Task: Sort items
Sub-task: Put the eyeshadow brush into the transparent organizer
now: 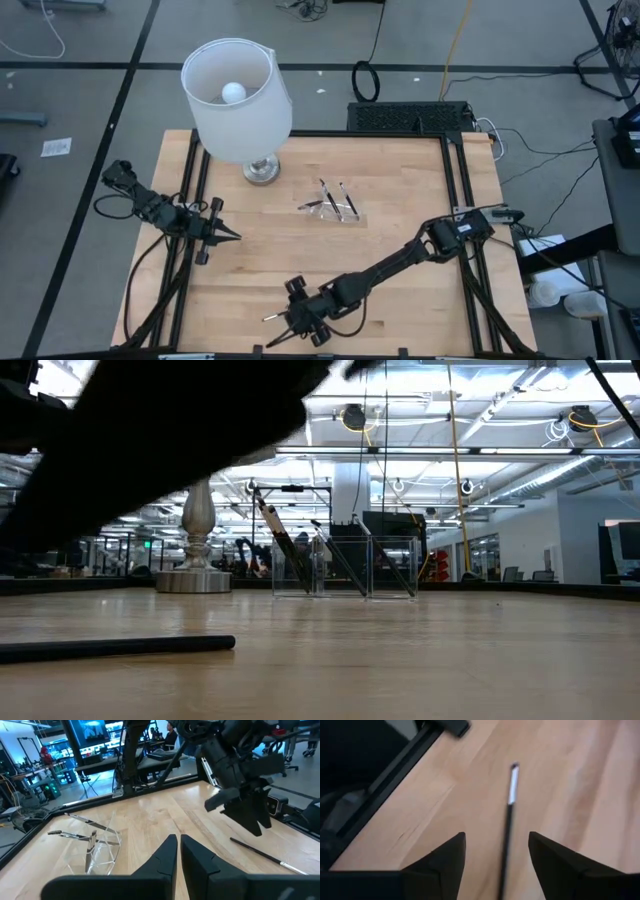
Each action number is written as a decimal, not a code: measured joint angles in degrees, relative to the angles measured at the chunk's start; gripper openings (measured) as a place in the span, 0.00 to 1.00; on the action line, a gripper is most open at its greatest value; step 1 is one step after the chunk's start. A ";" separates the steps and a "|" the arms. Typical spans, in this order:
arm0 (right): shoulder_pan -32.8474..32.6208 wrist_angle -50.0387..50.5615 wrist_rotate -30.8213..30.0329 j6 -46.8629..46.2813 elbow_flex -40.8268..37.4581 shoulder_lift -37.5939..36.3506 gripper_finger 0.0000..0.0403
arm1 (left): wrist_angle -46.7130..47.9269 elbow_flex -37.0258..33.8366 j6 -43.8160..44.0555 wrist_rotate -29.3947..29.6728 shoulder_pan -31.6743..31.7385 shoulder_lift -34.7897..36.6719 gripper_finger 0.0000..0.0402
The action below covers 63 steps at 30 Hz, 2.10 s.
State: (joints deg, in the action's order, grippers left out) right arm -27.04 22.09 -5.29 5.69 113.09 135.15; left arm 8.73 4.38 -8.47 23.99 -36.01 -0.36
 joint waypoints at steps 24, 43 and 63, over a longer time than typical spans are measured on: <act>2.68 -6.41 3.91 -7.21 -10.98 -0.29 0.16 | -0.01 -0.02 -0.68 0.02 0.00 0.00 0.08; 0.25 8.83 5.69 -28.22 -17.88 -1.58 0.00 | -0.02 -0.02 3.03 -0.07 0.00 0.00 0.08; -2.34 6.34 2.06 -31.09 -24.45 -13.56 0.06 | 0.00 -0.02 3.46 -0.29 -0.02 0.00 0.08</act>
State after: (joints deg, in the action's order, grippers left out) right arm -29.38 28.43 -3.23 -25.40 88.64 121.59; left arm 8.73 4.36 -5.01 23.70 -36.03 -0.36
